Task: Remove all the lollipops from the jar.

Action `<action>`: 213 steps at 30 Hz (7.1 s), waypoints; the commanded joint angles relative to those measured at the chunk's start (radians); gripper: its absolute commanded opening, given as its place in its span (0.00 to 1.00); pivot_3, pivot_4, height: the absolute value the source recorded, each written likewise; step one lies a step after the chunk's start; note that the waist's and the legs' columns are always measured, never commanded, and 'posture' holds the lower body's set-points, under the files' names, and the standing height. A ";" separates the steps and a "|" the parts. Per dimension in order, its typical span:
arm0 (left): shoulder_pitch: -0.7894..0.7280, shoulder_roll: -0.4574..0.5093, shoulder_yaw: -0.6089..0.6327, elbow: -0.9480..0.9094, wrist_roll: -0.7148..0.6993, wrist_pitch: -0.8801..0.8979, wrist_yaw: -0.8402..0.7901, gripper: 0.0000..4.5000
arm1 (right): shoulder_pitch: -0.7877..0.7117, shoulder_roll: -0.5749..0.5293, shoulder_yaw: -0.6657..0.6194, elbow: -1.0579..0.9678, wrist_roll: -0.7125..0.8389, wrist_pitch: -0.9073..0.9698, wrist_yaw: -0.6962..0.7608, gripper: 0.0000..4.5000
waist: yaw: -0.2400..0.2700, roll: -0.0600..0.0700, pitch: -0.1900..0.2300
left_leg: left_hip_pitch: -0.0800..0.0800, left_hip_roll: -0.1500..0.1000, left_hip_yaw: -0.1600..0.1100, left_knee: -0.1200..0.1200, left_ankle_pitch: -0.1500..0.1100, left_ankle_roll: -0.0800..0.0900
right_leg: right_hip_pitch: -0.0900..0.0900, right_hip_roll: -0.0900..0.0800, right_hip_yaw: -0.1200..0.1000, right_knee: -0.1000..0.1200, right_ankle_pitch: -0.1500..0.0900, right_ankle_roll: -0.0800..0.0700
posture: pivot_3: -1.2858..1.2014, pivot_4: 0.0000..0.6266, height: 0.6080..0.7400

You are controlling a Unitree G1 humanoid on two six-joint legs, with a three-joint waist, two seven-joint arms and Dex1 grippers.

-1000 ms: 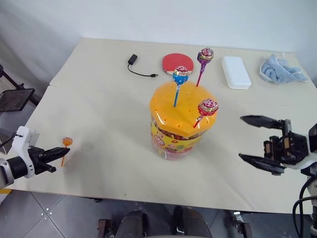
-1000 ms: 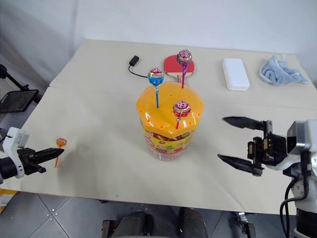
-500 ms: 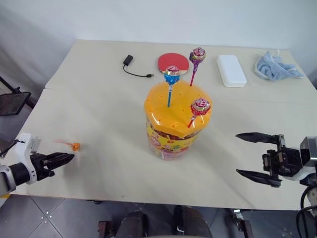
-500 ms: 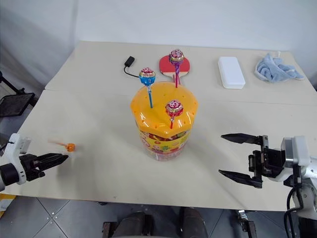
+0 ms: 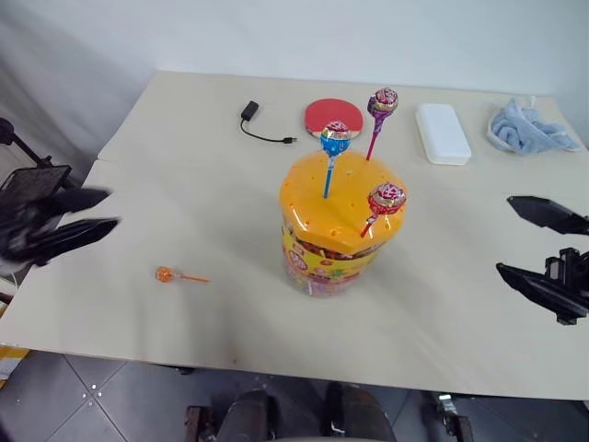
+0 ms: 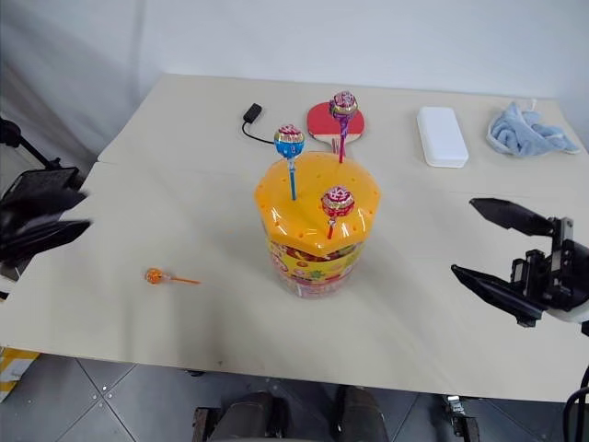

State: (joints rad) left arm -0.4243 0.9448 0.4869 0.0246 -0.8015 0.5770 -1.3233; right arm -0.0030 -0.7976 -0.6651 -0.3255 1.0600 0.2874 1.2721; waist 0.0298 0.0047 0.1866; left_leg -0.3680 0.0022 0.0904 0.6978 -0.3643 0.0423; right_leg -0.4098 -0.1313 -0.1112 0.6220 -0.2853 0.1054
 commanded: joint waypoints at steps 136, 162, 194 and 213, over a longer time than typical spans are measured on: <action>0.073 -0.153 -0.194 -0.165 0.013 -0.168 0.015 0.89 | -0.174 -0.334 0.335 0.367 -0.369 0.319 -0.505 0.00 | -0.032 -0.004 0.002 | -0.002 -0.004 0.004 0.000 0.002 0.006 | 0.000 0.001 -0.001 -0.004 0.003 0.004 | 0.52 0.24 1.00; 0.076 -0.097 -0.161 -0.101 0.028 -0.184 0.001 0.89 | -0.122 -0.274 0.133 0.408 -0.506 0.065 -0.254 0.99 | -0.025 0.002 0.004 | -0.001 -0.003 0.004 0.000 0.003 0.005 | 0.001 0.008 -0.002 -0.005 0.003 0.005 | 0.52 0.24 1.00; 0.044 -0.227 -0.083 -0.196 -0.128 -0.112 0.187 0.89 | -0.809 0.222 0.502 0.207 -0.225 0.364 -0.335 0.16 | -0.034 0.002 0.005 | -0.003 0.002 0.004 0.002 0.001 0.002 | -0.003 0.014 0.001 -0.002 0.002 0.003 | 0.52 0.24 1.00; 0.066 -0.161 -0.231 -0.204 0.007 -0.177 0.007 0.89 | -0.427 -0.352 0.211 0.524 -0.466 0.461 -0.431 0.01 | -0.025 0.001 0.004 | -0.003 0.001 0.006 0.001 0.001 0.003 | -0.001 0.014 0.002 -0.007 0.003 0.004 | 0.52 0.24 1.00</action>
State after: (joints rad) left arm -0.3614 0.7777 0.2580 -0.1524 -0.8117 0.4285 -1.2991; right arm -0.4655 -1.1255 -0.4142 0.1986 0.6333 0.7315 0.8731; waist 0.0052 0.0058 0.1909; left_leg -0.3707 0.0036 0.0971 0.6986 -0.3630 0.0456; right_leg -0.4111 -0.1176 -0.1093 0.6166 -0.2824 0.1090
